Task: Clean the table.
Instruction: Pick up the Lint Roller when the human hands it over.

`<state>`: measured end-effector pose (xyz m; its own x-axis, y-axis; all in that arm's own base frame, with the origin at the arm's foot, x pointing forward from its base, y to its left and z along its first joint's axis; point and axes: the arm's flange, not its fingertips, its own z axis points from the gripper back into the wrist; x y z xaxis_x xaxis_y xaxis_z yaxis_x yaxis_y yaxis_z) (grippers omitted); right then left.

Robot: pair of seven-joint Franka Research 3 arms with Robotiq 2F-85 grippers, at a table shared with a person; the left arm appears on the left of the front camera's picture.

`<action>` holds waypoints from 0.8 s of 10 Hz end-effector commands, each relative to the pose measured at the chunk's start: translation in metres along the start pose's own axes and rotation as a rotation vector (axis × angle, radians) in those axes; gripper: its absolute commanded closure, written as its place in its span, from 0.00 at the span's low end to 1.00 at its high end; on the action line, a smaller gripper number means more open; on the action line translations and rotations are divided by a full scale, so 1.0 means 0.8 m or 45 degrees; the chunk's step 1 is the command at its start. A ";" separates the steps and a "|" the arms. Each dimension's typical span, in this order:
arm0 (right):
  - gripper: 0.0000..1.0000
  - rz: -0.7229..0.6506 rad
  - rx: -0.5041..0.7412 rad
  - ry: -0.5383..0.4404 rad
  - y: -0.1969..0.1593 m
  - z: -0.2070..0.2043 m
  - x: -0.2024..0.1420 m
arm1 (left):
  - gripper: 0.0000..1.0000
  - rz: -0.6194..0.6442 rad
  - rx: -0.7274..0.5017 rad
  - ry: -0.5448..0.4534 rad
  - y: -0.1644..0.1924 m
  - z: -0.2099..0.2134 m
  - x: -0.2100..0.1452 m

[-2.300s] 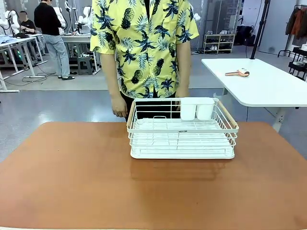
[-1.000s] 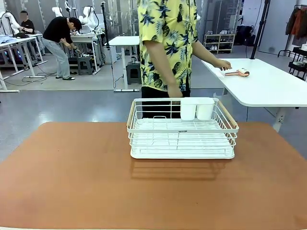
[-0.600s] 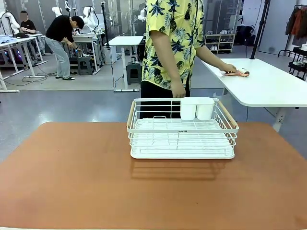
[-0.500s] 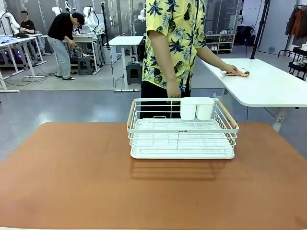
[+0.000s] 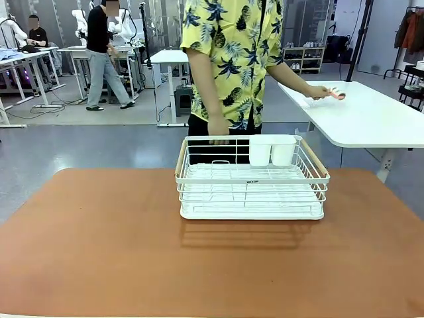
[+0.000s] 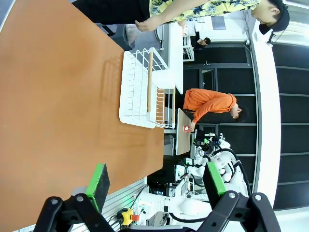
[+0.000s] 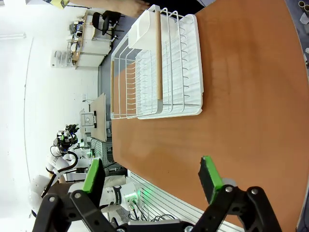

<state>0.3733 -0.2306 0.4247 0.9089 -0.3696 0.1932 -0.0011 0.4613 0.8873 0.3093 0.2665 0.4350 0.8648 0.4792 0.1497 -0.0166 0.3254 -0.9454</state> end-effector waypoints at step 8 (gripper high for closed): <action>0.00 0.017 0.003 0.012 0.003 0.003 -0.002 | 0.00 -0.011 -0.017 0.003 0.000 0.004 -0.002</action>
<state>0.3732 -0.2307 0.4247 0.9089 -0.3697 0.1932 -0.0010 0.4613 0.8872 0.3093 0.2665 0.4350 0.8648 0.4793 0.1497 -0.0167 0.3255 -0.9454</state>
